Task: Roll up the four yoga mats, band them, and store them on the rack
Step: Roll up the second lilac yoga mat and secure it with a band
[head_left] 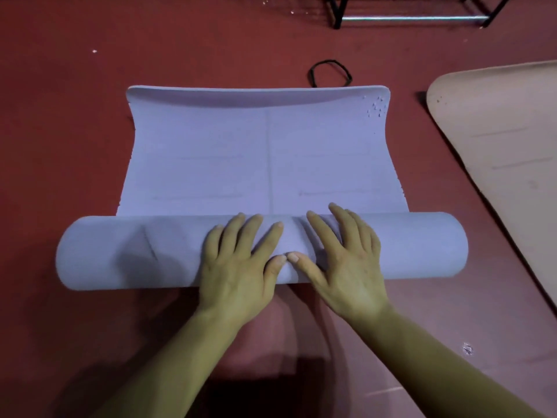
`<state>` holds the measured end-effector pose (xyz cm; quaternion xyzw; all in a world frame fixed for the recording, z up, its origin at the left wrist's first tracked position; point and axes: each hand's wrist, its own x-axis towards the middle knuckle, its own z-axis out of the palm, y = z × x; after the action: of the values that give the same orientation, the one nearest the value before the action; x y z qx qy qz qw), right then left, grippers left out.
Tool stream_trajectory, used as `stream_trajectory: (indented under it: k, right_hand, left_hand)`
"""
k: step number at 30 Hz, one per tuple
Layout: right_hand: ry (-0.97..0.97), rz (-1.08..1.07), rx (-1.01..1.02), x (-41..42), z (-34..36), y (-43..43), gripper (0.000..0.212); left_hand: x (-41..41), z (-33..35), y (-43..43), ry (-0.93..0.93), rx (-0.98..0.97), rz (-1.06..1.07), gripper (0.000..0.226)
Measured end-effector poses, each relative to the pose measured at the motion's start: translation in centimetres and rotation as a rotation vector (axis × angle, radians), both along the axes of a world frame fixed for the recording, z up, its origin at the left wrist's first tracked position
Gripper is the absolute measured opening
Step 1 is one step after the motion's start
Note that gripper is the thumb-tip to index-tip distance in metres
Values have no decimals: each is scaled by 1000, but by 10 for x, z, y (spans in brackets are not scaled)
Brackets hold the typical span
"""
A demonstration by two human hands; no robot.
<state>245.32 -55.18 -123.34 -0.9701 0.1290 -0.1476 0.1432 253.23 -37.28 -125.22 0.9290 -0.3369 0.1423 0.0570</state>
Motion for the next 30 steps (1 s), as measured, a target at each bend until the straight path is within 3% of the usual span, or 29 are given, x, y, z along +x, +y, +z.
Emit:
stream_trajectory:
  k: [7,11,15,21,30]
  right_hand:
    - [4,-1,-19,10,-6,-9,68]
    - [79,26,-15,41,3,-24,70]
    - [164,58,53,70,11,-37,72]
    - [-11,97,-66,52,-3,-46,66]
    - [-17,147,-144,88,-8,-70,68]
  left_hand:
    - [38,17,-14,20,-24,-20,48]
    - [42,16,-16,10,-162,-27,47]
    - [40,5,-16,35,-73,-6,49]
    - [70,7,-32,-23,-59,18,45]
    - [68,4,-49,14,-27,133,50]
